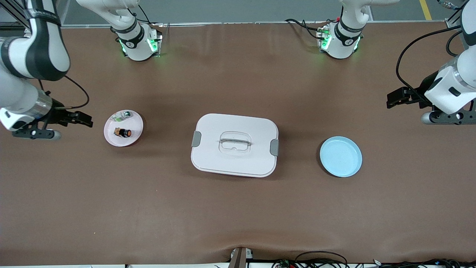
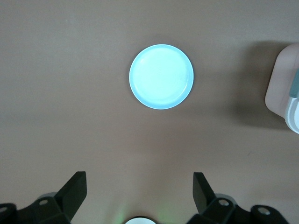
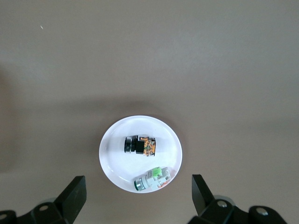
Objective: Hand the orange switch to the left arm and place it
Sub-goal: 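Lower the open right gripper over the black-orange switch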
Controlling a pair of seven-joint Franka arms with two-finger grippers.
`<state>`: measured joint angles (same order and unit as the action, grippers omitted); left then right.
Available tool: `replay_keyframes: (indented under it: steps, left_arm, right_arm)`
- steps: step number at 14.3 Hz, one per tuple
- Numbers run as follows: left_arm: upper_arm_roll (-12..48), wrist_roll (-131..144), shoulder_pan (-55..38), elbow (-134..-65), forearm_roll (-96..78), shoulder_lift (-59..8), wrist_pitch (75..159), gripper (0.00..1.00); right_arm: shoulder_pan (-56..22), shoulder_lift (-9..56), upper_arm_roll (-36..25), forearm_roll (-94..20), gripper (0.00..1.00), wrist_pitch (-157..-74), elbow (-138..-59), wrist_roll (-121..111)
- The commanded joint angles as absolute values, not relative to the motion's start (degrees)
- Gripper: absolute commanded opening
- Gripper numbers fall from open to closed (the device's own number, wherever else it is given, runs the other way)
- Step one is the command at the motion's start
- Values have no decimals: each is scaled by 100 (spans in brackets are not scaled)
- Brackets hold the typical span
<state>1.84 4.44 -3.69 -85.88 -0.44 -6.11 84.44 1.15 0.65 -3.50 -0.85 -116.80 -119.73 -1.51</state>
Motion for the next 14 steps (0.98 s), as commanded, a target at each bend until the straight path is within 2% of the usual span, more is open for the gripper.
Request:
replay_keyframes:
  steps: [1, 9, 14]
  left_arm:
    - [184, 360, -343, -8490, -123, -650, 8429, 100]
    - [185, 360, -352, -8490, -123, -650, 8429, 100]
    - [185, 360, -378, -8490, -123, -650, 8429, 100]
  right_arm:
    - [167, -290, -308, -167, 100, -12294, -12795, 113]
    - [123, -9, -308, -167, 100, -13403, -13526, 711]
    - [-131, 746, -299, -193, 100, -13473, -13518, 870]
